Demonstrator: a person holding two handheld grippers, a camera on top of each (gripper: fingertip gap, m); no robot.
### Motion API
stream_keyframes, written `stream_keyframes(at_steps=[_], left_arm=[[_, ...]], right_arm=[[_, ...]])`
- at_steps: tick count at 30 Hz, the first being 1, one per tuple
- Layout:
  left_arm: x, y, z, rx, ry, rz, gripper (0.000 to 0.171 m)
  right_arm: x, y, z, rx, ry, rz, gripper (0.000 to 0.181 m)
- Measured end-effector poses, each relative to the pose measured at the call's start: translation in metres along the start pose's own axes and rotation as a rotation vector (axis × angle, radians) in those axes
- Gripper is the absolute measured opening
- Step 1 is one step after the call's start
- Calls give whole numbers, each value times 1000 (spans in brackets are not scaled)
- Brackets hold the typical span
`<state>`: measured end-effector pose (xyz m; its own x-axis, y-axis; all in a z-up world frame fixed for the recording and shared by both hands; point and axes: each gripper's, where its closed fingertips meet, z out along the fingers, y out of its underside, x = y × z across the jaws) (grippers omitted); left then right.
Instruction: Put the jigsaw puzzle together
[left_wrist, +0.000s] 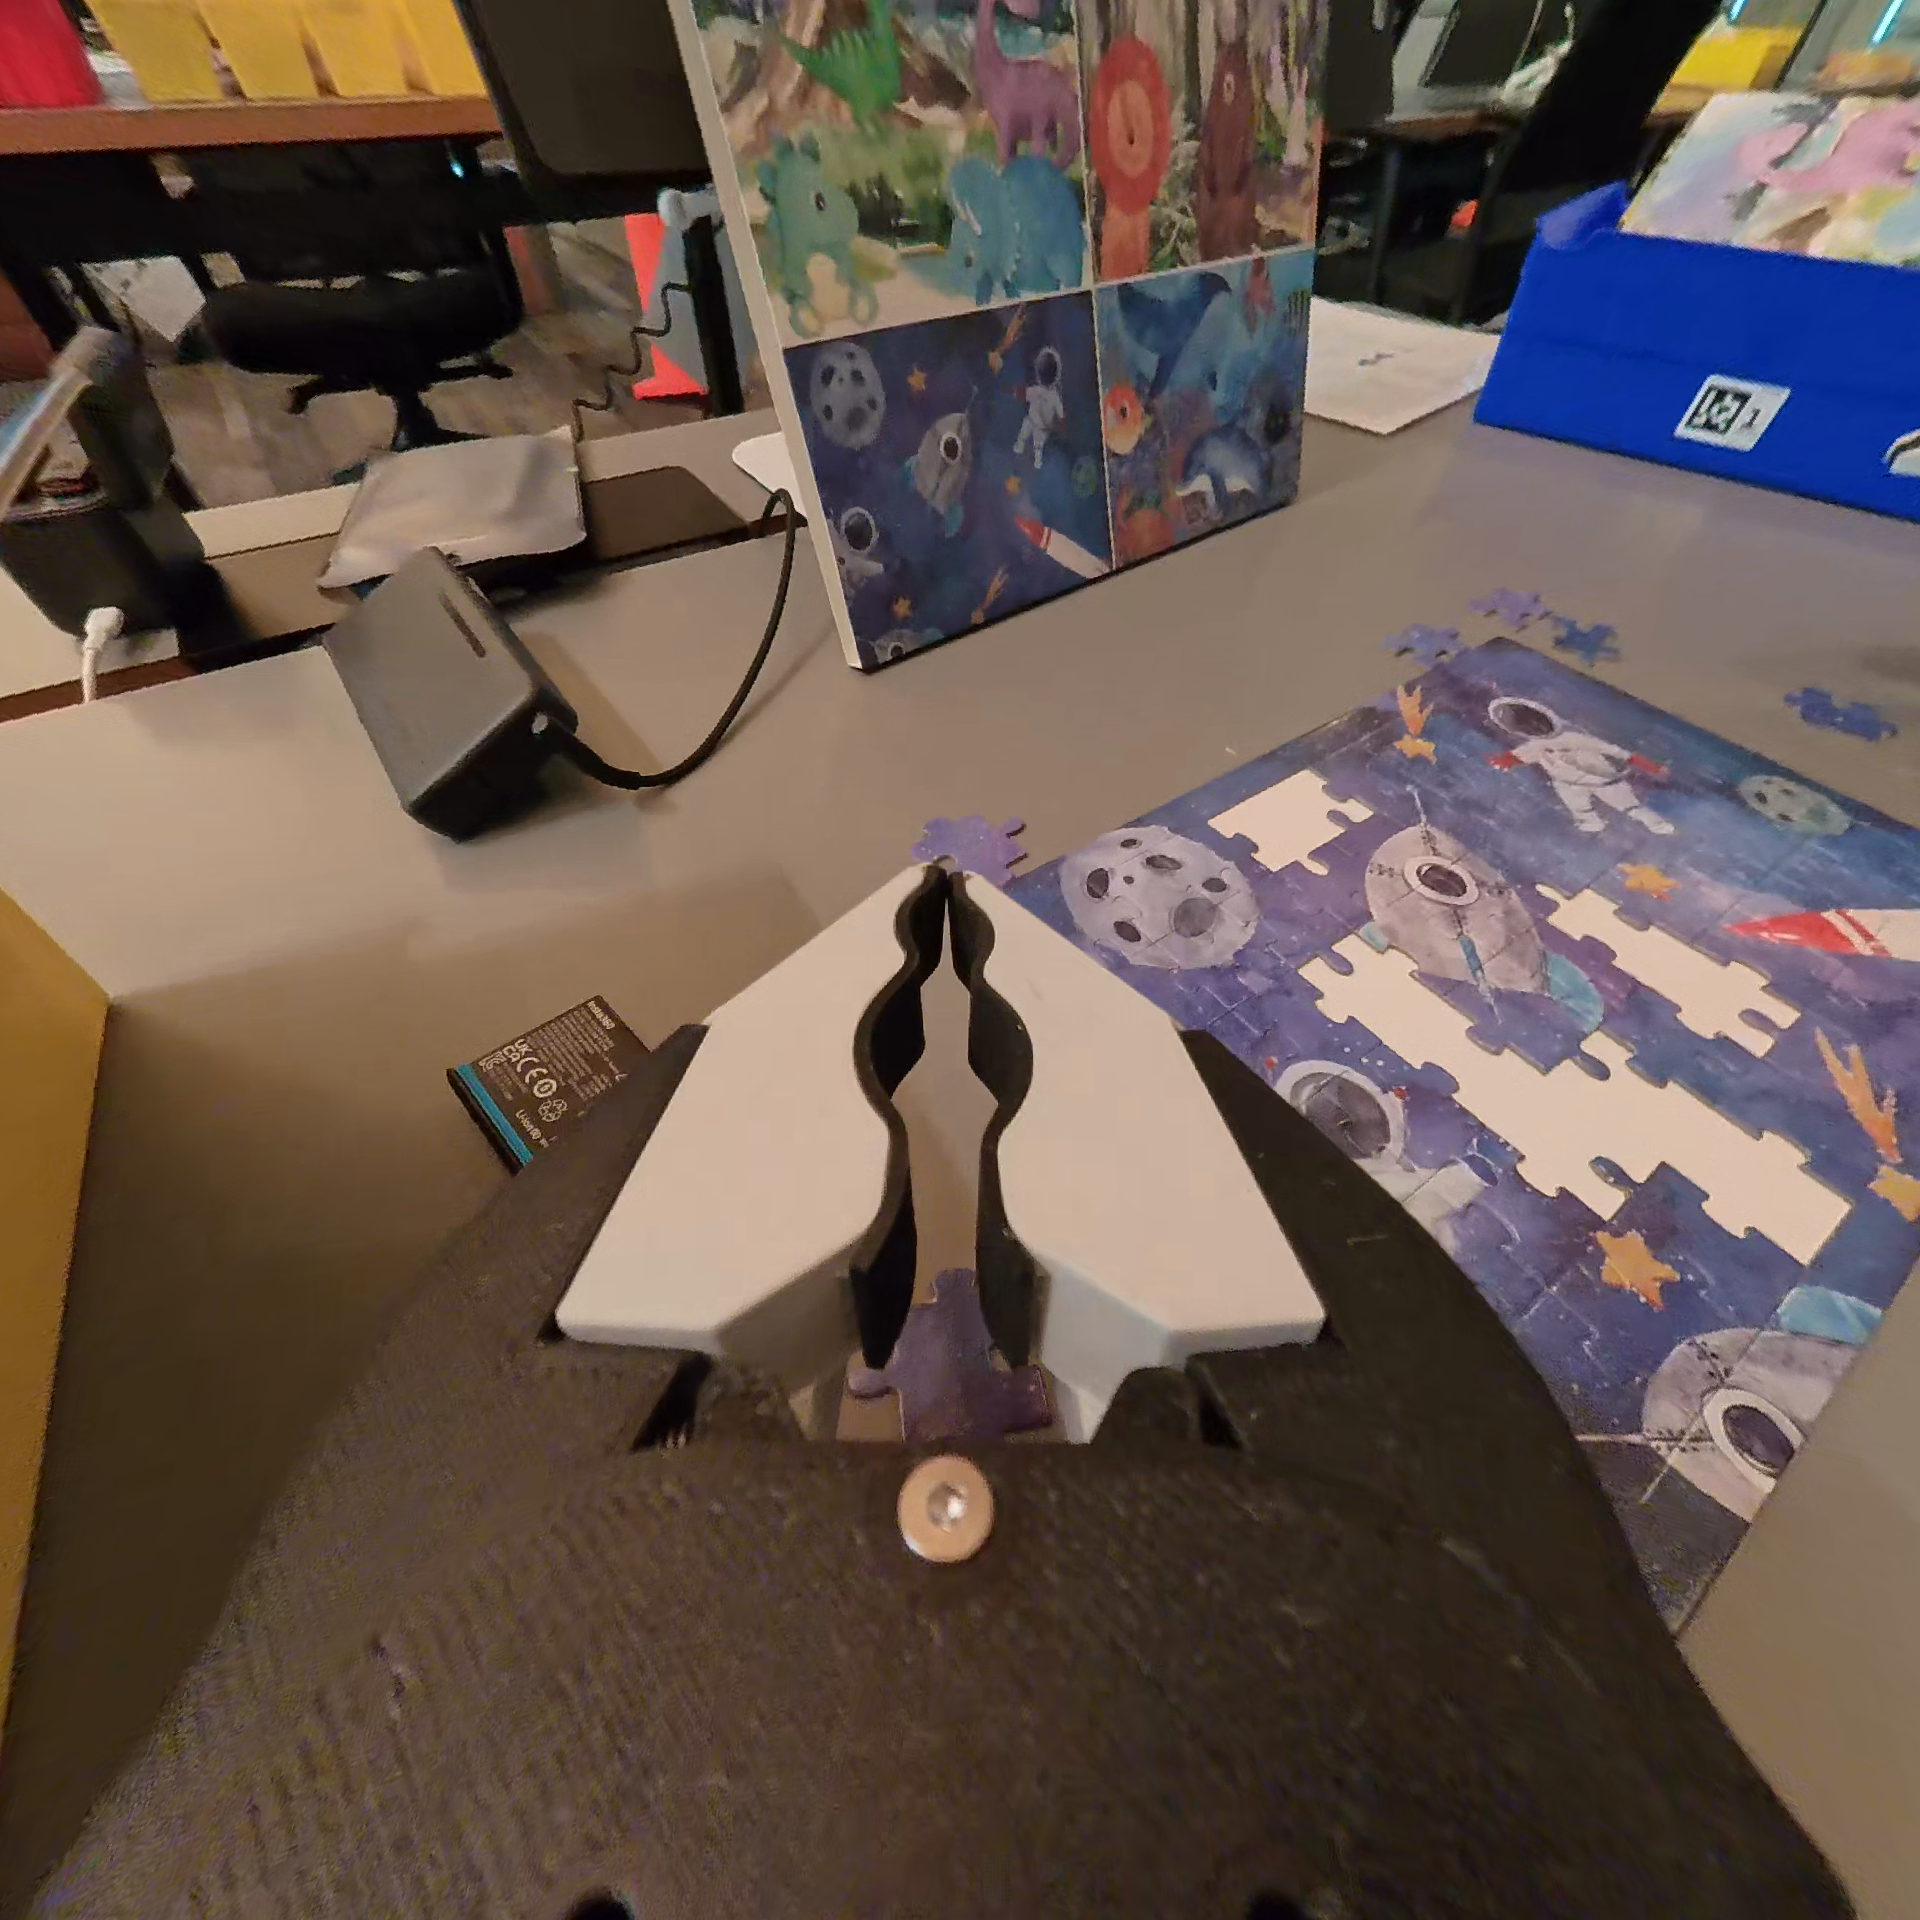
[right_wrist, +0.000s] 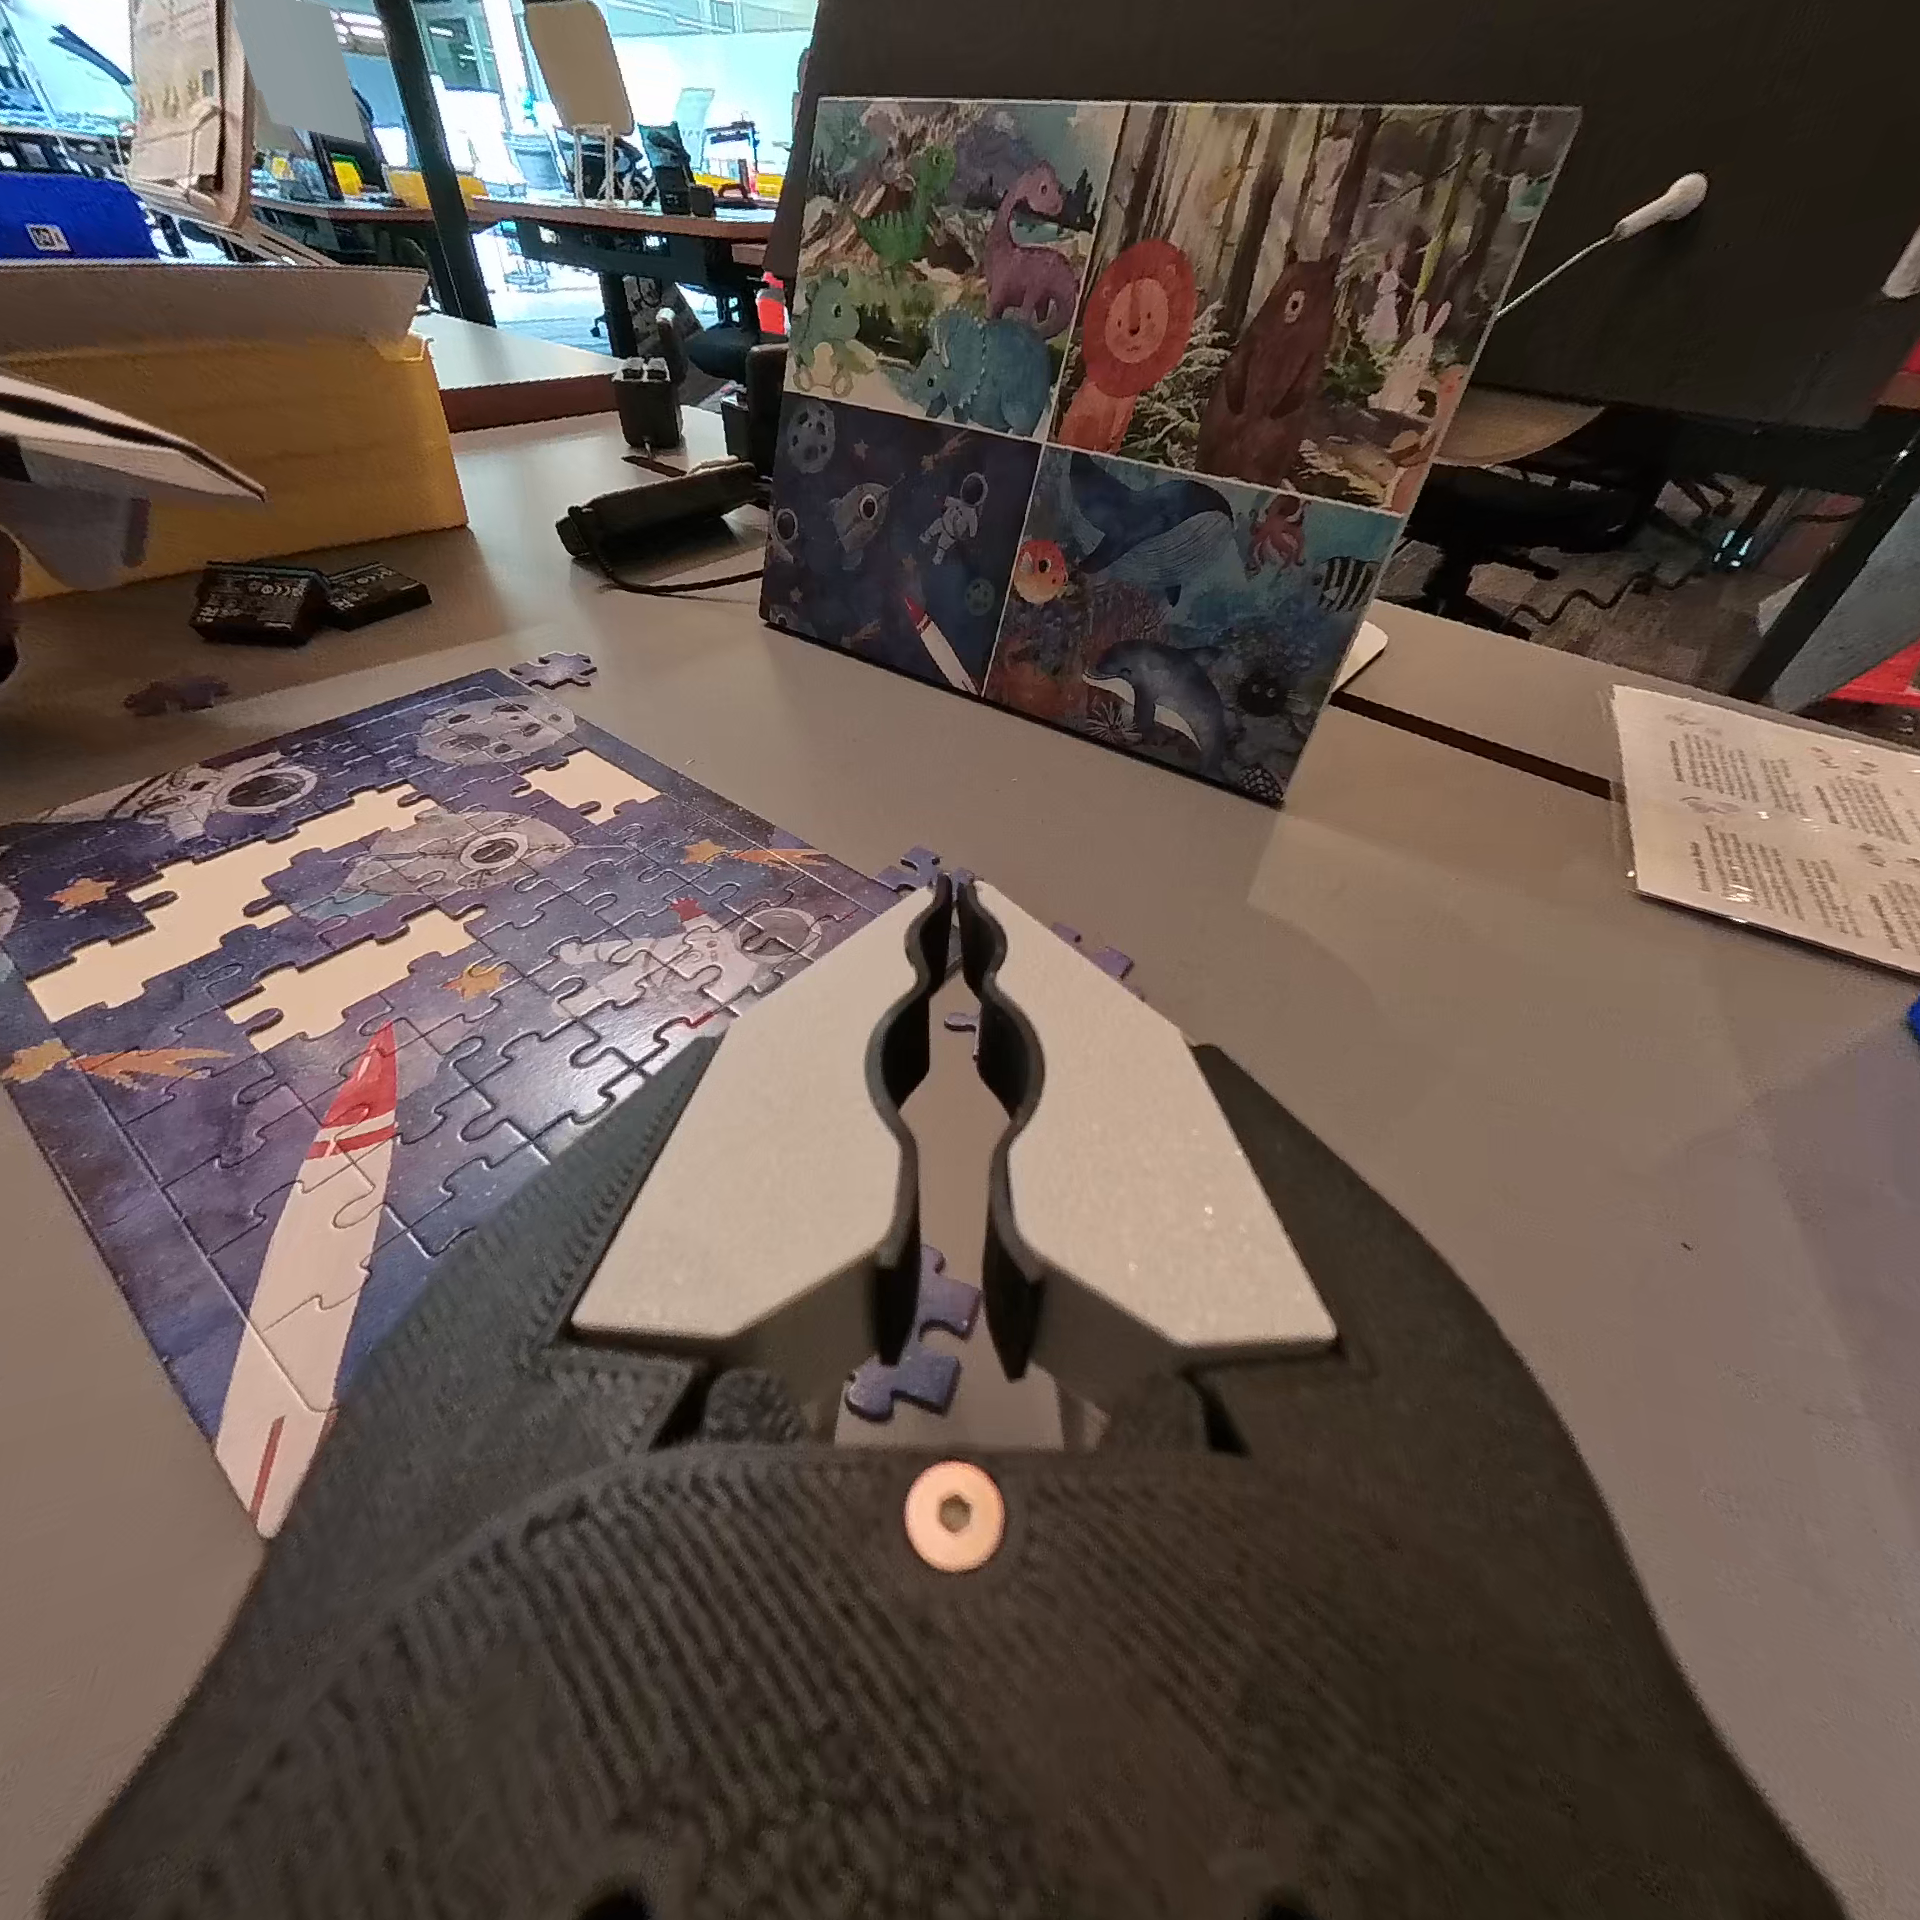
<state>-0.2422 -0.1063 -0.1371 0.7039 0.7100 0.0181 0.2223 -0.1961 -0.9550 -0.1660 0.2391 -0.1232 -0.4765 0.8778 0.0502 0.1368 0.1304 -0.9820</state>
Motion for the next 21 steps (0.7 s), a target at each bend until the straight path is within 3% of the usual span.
stream_keyframes(at_steps=[6, 12, 17, 21], left_arm=[[8, 6, 5, -36, 19, 45, 0], [17, 11, 9, -64, 51, 76, 4], [19, 13, 11, -79, 48, 104, 5], [20, 14, 11, -83, 56, 103, 5]], right_arm=[[4, -4, -3, 26, 16, 14, 0], [35, -11, -24, 100, 110, 84, 0], [38, -14, -30, 152, 52, 191, 2], [34, -14, -28, 142, 50, 162, 3]])
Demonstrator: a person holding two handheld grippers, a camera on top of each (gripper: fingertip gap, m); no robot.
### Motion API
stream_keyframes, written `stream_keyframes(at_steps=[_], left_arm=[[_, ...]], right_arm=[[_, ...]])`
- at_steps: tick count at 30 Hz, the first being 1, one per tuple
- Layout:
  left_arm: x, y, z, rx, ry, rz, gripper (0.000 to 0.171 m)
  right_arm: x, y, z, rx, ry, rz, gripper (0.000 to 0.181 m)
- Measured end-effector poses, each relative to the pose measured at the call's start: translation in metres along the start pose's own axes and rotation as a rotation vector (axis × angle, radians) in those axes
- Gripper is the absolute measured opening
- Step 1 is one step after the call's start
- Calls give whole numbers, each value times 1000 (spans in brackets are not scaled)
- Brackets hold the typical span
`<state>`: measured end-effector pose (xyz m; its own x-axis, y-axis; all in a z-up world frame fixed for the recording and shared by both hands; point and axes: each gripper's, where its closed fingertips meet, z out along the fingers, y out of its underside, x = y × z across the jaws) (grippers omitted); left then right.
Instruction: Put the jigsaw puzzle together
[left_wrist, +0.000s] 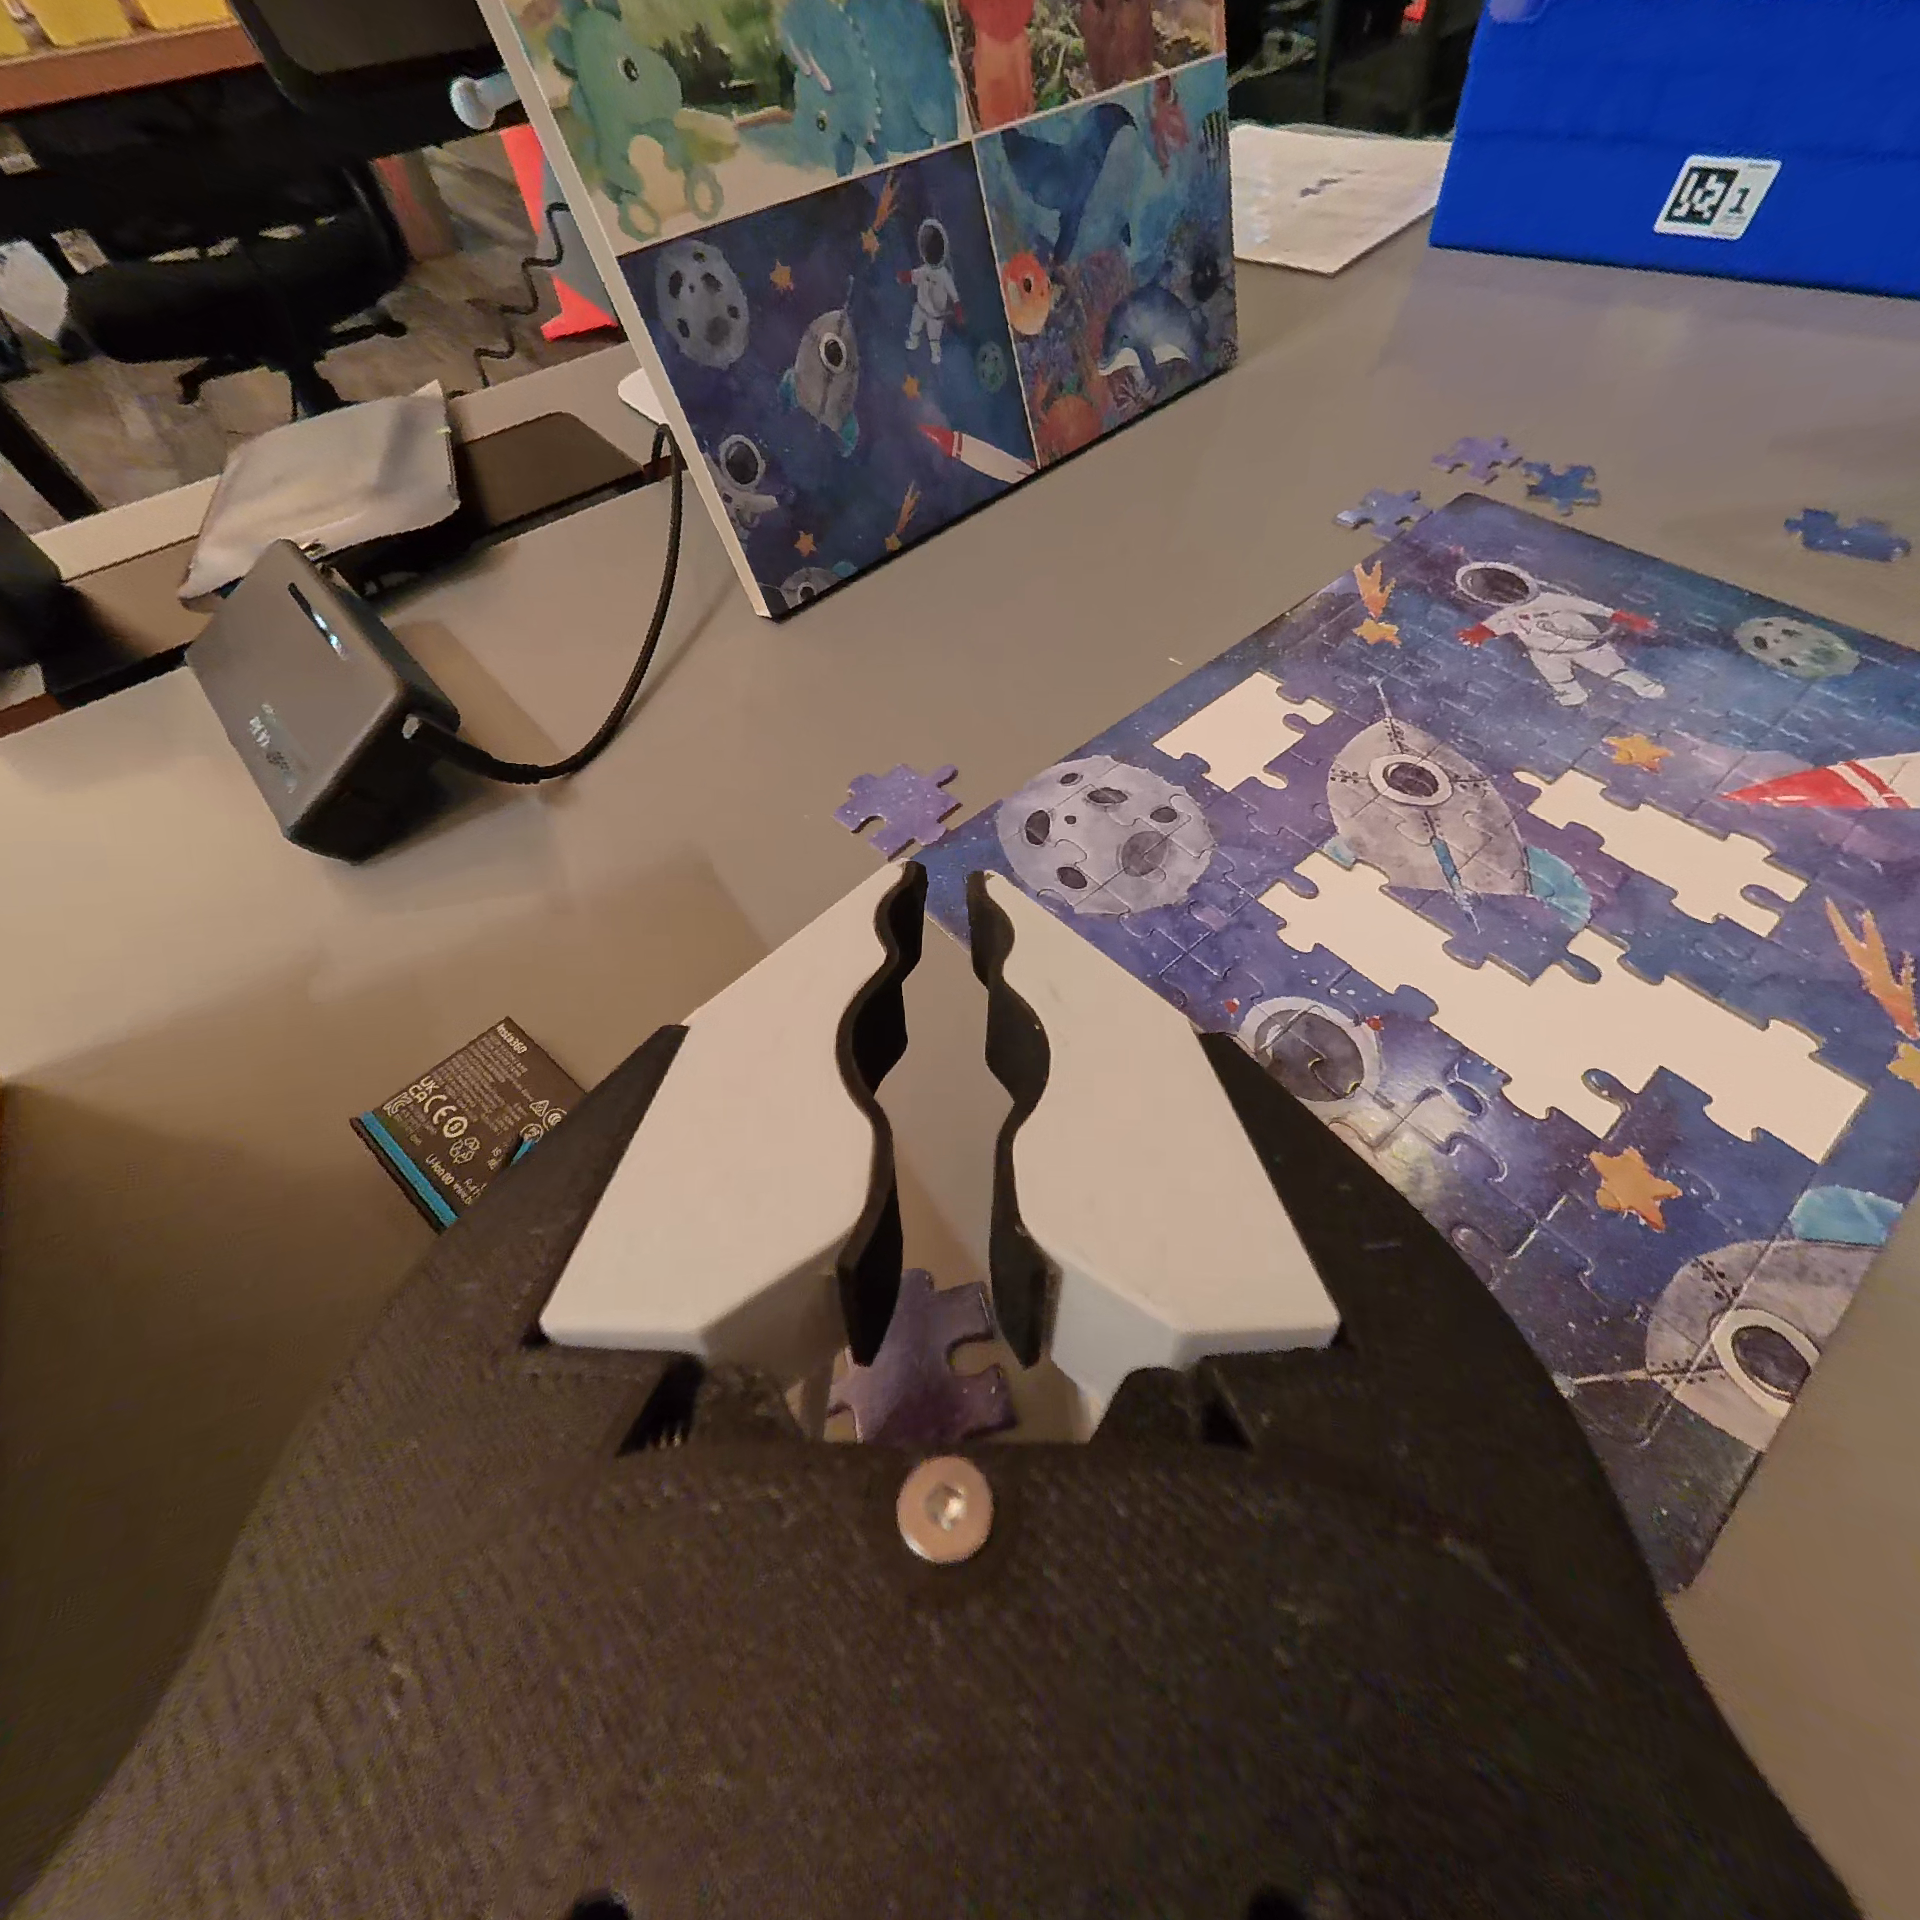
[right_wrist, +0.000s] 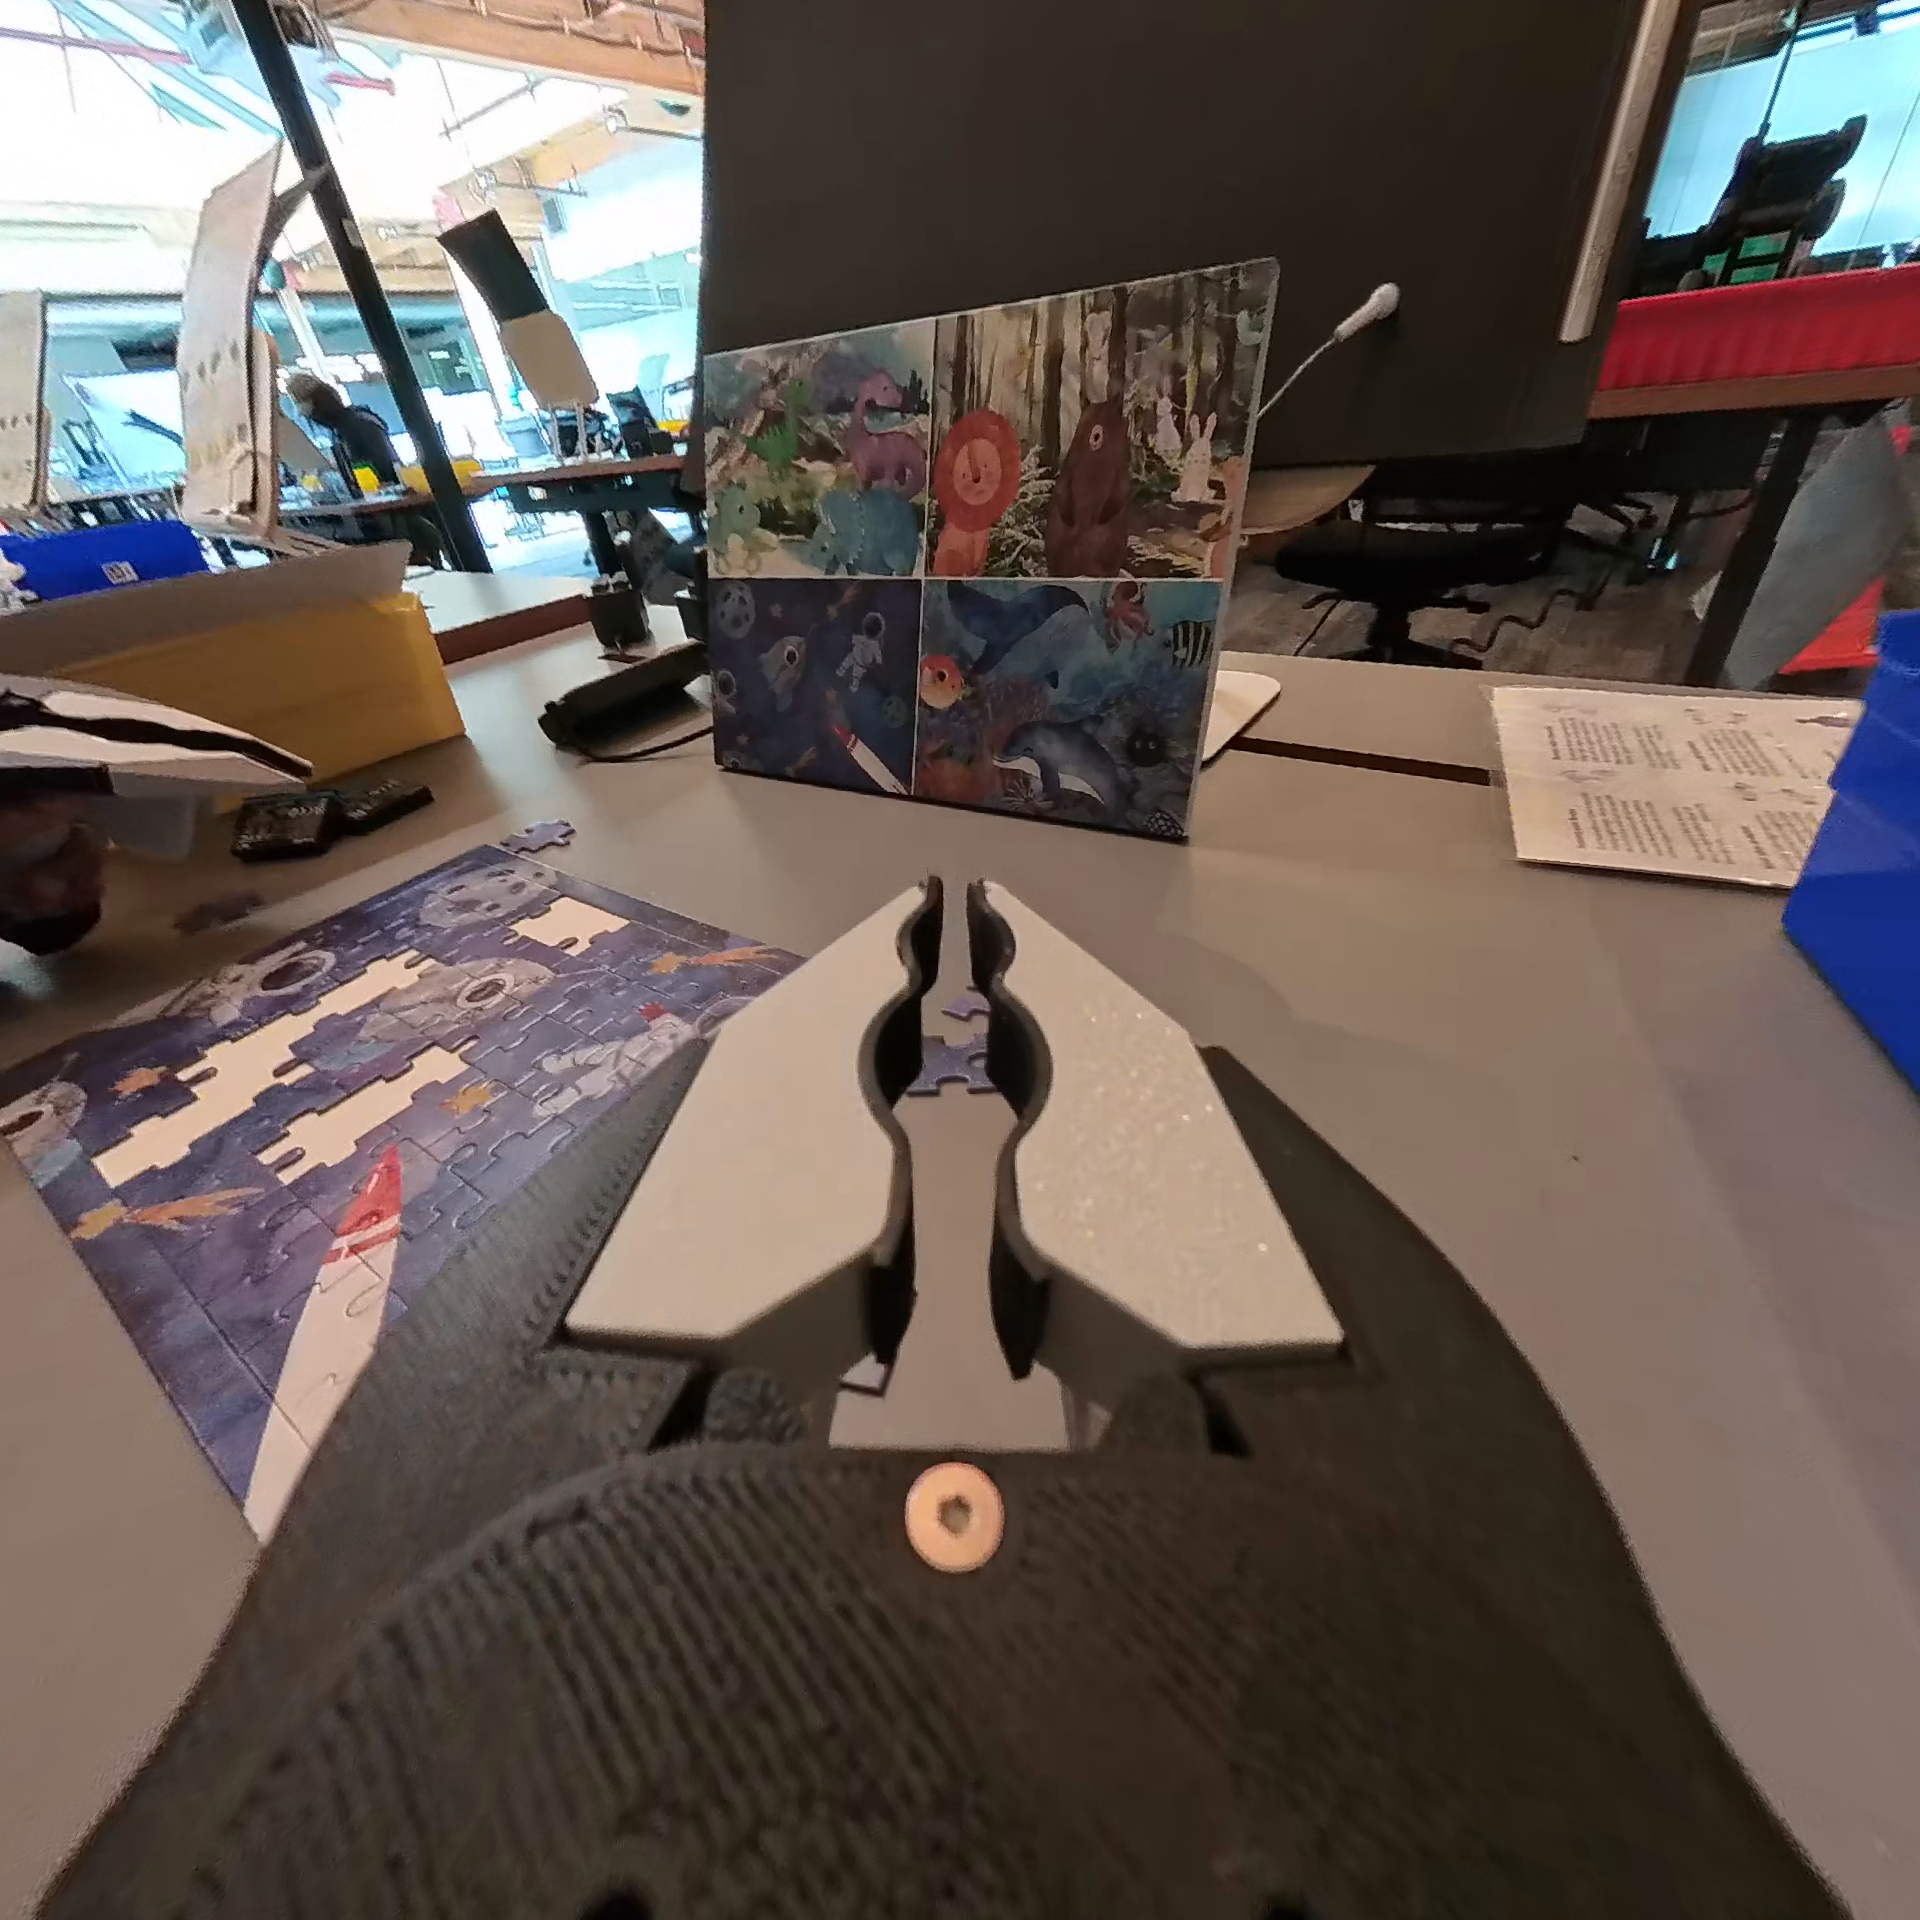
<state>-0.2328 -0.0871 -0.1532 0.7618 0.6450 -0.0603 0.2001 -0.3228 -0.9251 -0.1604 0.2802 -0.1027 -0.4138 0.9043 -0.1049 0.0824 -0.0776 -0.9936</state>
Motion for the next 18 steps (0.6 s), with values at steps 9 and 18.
stream_keyframes(at_steps=[9, 18], left_arm=[[2, 2, 2, -12, 11, 4, 7], [3, 3, 3, -21, 10, 13, 8]], right_arm=[[-7, 0, 2, -6, 3, -45, 2], [-9, 2, 4, -12, -21, -23, 3]])
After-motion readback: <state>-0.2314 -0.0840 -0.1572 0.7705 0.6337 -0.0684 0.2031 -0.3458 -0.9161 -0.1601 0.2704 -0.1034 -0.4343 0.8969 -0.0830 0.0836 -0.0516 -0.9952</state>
